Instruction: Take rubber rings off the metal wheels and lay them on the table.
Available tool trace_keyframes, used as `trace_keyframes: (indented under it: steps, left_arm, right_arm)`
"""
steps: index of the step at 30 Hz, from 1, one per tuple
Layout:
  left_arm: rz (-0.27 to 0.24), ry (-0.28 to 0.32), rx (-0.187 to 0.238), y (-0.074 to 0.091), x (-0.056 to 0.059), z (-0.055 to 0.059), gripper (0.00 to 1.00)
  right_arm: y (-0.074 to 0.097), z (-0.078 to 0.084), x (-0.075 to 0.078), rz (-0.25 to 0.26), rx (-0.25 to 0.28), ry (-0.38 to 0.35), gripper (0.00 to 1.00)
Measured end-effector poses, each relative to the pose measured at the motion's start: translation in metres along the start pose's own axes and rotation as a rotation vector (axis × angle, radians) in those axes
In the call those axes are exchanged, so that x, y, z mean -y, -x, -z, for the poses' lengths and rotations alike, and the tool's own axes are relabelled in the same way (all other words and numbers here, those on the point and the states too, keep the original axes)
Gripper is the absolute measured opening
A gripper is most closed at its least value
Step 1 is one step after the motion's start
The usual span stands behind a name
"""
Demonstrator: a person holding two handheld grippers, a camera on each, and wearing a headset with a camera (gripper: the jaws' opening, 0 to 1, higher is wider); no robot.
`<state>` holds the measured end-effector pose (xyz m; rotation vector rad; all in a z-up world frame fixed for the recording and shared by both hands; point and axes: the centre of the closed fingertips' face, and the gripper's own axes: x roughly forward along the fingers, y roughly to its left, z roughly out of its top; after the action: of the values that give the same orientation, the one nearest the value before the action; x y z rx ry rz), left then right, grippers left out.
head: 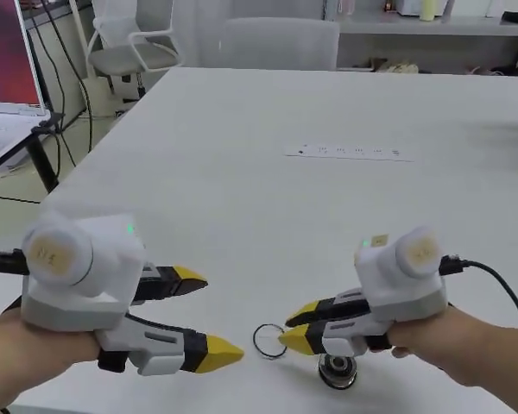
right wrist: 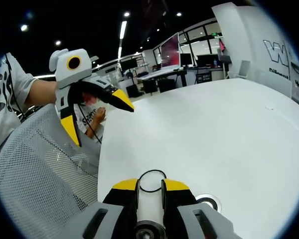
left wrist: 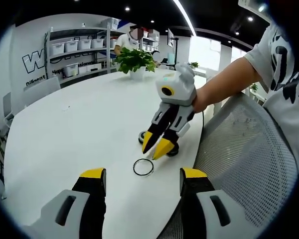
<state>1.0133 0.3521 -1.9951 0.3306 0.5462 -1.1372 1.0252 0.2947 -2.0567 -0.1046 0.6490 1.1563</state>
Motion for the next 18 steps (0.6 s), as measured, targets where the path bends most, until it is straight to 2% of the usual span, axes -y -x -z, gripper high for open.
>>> trace_keyframes:
  steps: [9,18]
  left_arm:
    - [0.016,-0.001,-0.003,-0.004,0.002,-0.002,0.57]
    - [0.038,-0.015,-0.006,-0.014,0.007,-0.009,0.57]
  right_arm:
    - [0.013,-0.015,0.001,0.009,0.063,-0.007,0.26]
    - [0.029,-0.023,0.001,0.014,0.104,-0.021,0.30]
